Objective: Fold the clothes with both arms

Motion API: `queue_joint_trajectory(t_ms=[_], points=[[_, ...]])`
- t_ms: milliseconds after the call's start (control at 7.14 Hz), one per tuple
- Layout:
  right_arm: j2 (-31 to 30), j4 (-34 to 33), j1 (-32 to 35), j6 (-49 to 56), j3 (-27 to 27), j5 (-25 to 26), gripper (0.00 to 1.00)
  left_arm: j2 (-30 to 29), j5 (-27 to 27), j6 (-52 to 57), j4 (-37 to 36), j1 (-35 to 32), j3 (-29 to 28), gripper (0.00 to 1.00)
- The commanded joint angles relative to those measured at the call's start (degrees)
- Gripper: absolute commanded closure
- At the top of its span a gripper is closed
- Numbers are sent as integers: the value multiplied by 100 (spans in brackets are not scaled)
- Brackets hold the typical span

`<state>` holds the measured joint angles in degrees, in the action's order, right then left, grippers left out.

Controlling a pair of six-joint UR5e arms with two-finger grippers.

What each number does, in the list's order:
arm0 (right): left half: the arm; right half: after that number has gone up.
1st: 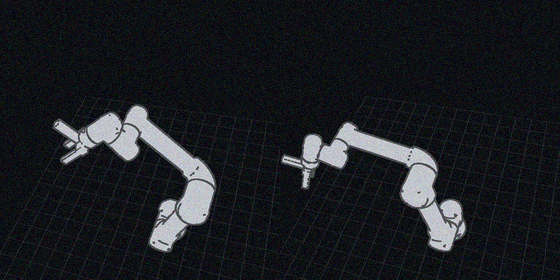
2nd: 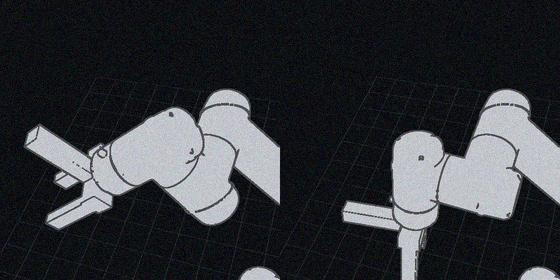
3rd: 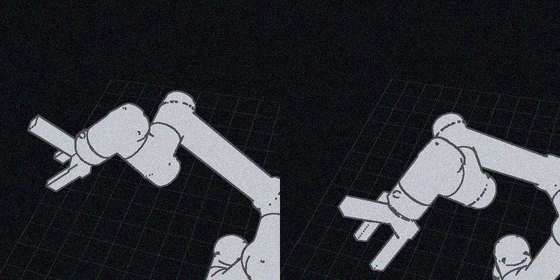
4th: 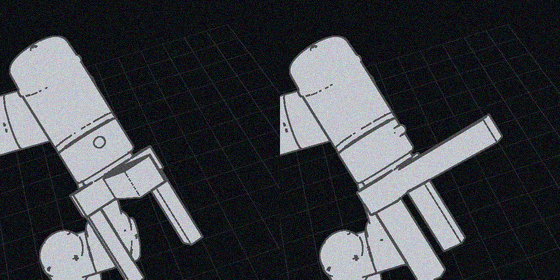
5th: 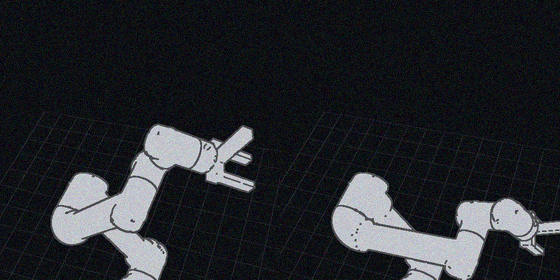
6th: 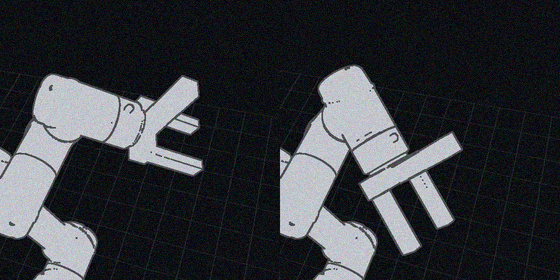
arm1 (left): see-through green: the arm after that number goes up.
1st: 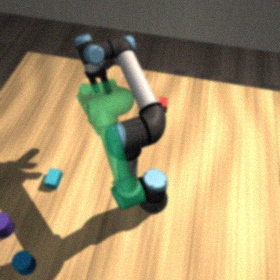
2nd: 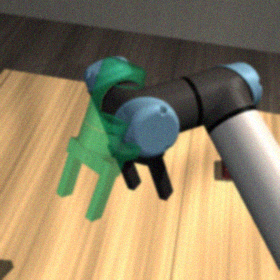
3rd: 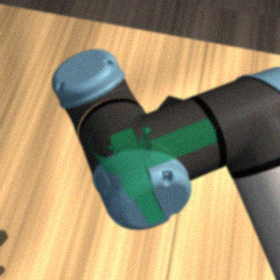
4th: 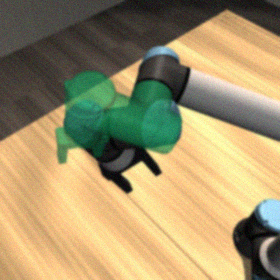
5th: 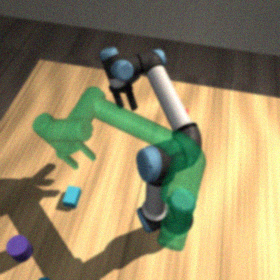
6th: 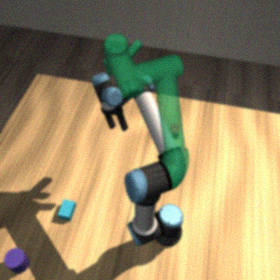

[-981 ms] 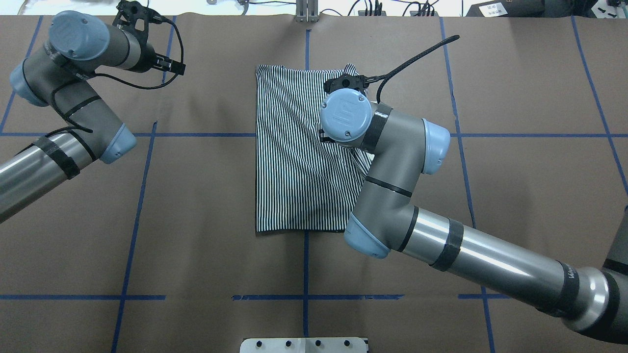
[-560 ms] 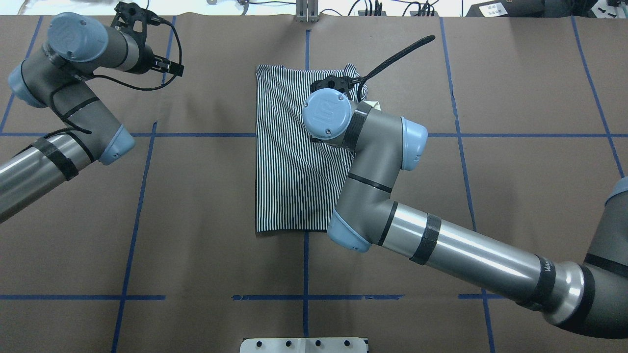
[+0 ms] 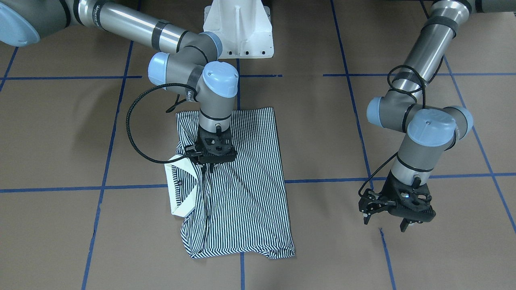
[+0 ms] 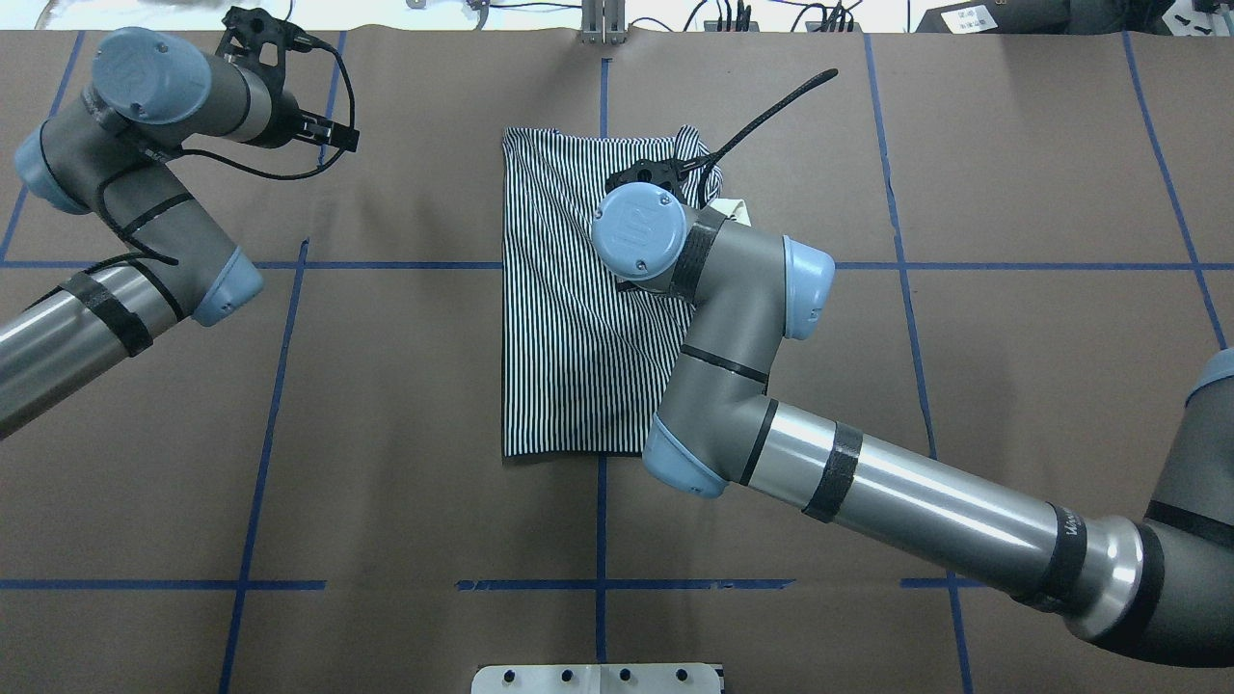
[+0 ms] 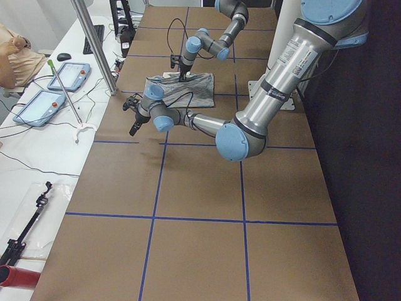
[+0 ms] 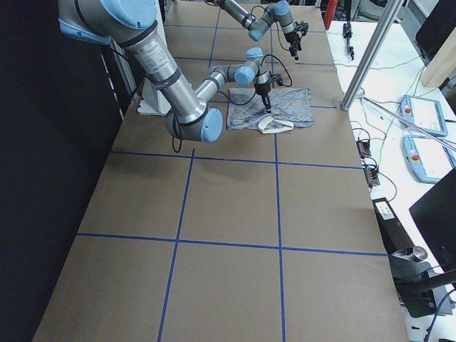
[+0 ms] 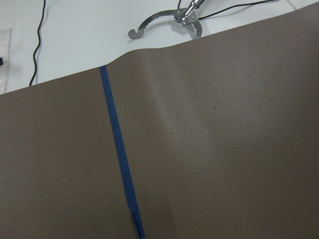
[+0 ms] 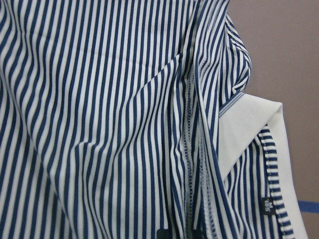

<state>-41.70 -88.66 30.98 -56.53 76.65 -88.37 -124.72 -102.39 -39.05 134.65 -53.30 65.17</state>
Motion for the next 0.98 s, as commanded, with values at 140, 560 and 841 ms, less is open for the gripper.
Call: queue_joint_trajectory(t_ms=[140, 560, 841], points=[[-40, -20, 5, 107, -1, 22, 94, 35, 0, 2, 0, 4, 4, 0], [-5, -11, 57, 10, 60, 48, 100, 36, 0, 2, 0, 4, 4, 0], [-110, -20, 302, 106, 270, -4, 100, 36, 0, 2, 0, 4, 4, 0]])
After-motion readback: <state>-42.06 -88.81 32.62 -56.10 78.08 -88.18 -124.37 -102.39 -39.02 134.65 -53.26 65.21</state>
